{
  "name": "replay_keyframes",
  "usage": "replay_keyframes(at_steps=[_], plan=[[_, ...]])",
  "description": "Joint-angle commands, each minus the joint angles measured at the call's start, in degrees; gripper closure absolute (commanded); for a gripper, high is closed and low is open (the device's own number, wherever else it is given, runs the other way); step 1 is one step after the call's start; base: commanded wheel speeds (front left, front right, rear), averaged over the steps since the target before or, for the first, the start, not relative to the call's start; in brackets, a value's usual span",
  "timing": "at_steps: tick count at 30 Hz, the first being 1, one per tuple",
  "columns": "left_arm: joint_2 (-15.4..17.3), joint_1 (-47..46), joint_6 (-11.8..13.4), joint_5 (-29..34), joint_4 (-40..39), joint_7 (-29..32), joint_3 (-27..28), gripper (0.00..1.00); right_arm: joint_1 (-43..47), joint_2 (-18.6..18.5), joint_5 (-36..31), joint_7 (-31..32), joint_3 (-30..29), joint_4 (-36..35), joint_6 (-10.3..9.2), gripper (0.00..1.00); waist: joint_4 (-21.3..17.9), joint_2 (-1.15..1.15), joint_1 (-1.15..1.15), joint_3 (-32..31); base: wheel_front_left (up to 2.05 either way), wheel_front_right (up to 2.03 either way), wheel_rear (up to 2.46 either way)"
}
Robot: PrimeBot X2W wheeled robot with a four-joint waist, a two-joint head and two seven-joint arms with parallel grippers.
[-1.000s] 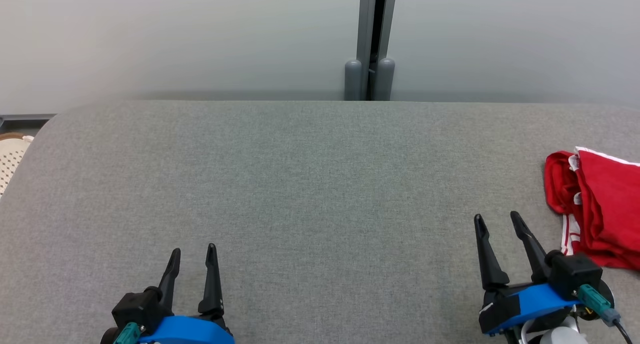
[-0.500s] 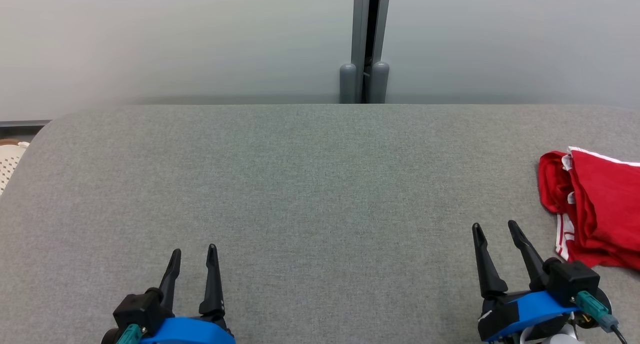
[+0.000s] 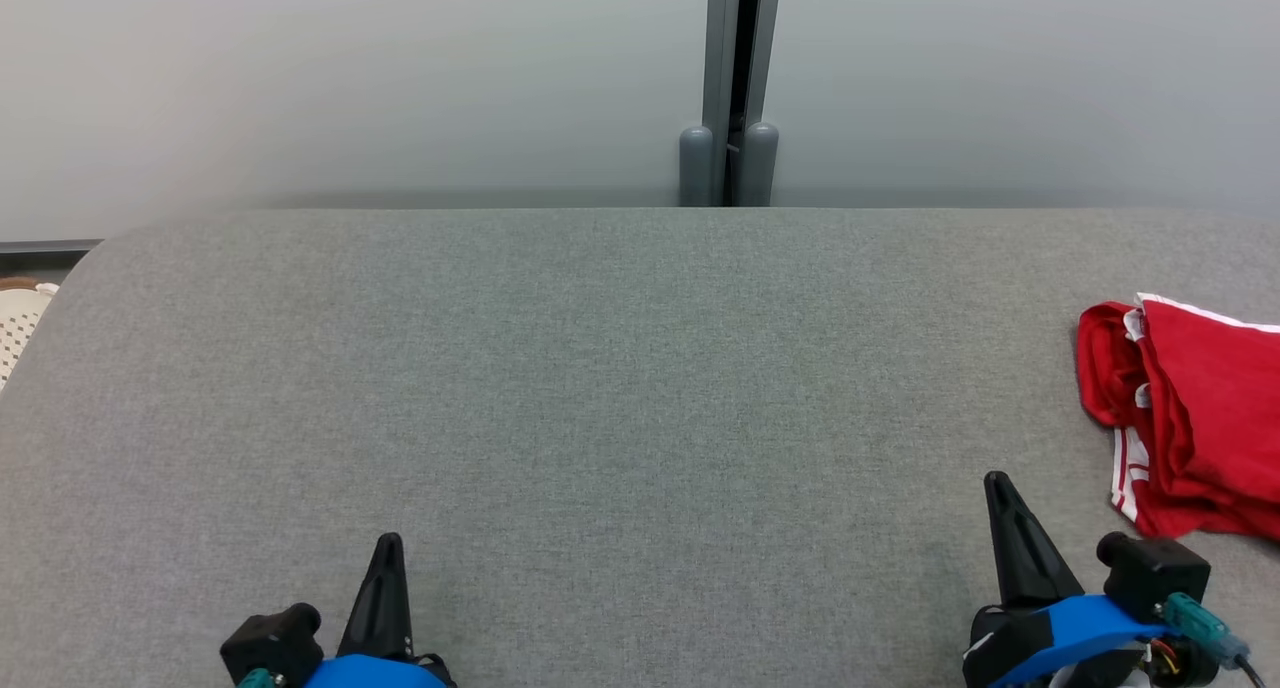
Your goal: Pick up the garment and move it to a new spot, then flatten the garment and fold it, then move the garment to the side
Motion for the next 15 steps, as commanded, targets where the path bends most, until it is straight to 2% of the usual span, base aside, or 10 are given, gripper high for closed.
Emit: replay_keyframes(at_steps=[1,15], plan=[[0.15,-1.20,-0.26,-2.58,-1.19,0.66,0.98,1.00,-0.71,-0.09,3.05,0.65,-0.40,-1.10,0.00,1.00,0.02,0.00,0.00,-0.04,0.00,0.00,0.00],[0.00,-2.30,-1.25,-14.89,-2.62,4.28,3.74,1.00,-0.67,-0.13,17.59,4.08,-1.30,-2.64,0.00,1.00,0.08,0.00,0.00,-0.35,0.00,0.00,0.00]])
